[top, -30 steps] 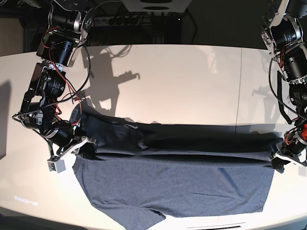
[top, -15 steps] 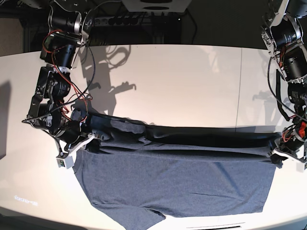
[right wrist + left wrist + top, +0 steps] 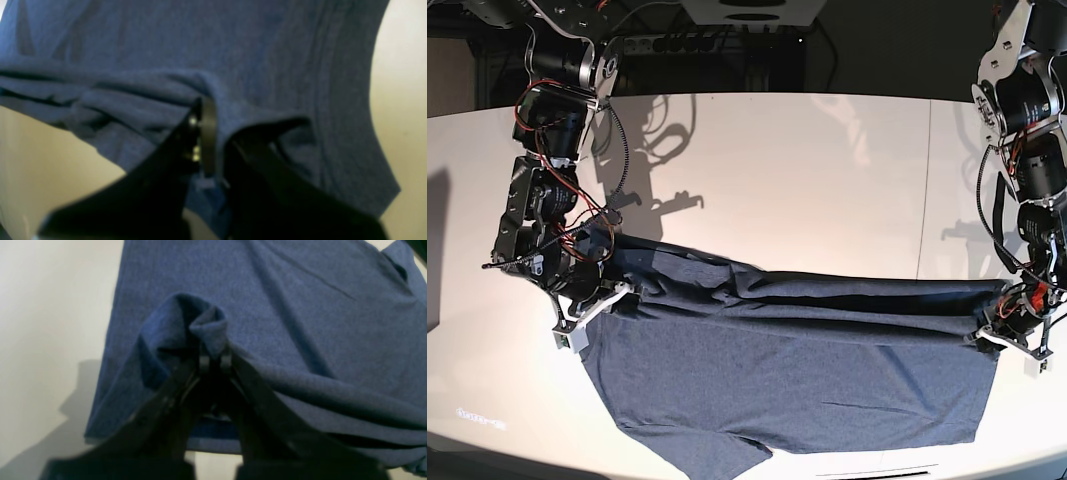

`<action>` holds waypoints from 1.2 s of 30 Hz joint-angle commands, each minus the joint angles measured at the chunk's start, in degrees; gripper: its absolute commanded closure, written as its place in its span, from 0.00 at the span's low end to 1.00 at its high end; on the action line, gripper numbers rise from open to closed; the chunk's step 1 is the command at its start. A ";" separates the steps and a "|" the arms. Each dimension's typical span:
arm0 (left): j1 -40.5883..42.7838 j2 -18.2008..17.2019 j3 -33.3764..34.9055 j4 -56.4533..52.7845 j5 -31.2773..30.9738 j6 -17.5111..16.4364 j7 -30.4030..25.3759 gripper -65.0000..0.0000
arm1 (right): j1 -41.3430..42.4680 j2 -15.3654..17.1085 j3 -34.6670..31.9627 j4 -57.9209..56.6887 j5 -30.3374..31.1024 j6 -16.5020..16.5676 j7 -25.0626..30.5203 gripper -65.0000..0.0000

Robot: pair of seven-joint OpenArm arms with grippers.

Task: Fold the T-shirt properly
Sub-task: 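Lower the folded edge onto the shirt, drawing both grippers slightly apart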

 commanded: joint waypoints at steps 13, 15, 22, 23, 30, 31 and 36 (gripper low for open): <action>-1.97 -1.07 -0.17 -1.27 2.51 -1.18 -3.80 1.00 | 1.68 0.61 0.04 0.79 0.42 3.61 2.64 1.00; -1.97 -1.09 0.09 -1.27 5.16 -1.16 -4.07 1.00 | 1.68 0.61 0.04 0.79 0.44 3.58 2.64 1.00; -1.99 -1.09 0.46 -1.27 10.67 -1.11 -10.84 1.00 | 1.68 0.61 0.04 0.79 0.46 3.61 3.74 0.88; -1.97 -1.07 0.46 -1.27 10.86 -1.11 -10.88 1.00 | 1.68 0.61 0.04 0.79 0.46 3.61 3.76 0.87; -1.97 -0.63 0.46 -1.29 15.08 -0.94 -13.55 0.94 | 1.68 0.59 0.04 0.79 0.48 3.61 3.76 0.87; -1.97 -0.61 0.46 -1.29 15.63 -0.94 -14.36 0.88 | 1.68 0.59 0.04 0.79 0.48 3.61 3.76 0.87; -1.95 -0.59 0.46 -1.27 15.50 -0.90 -17.94 0.74 | 1.68 0.59 0.04 0.79 0.46 3.61 3.78 0.79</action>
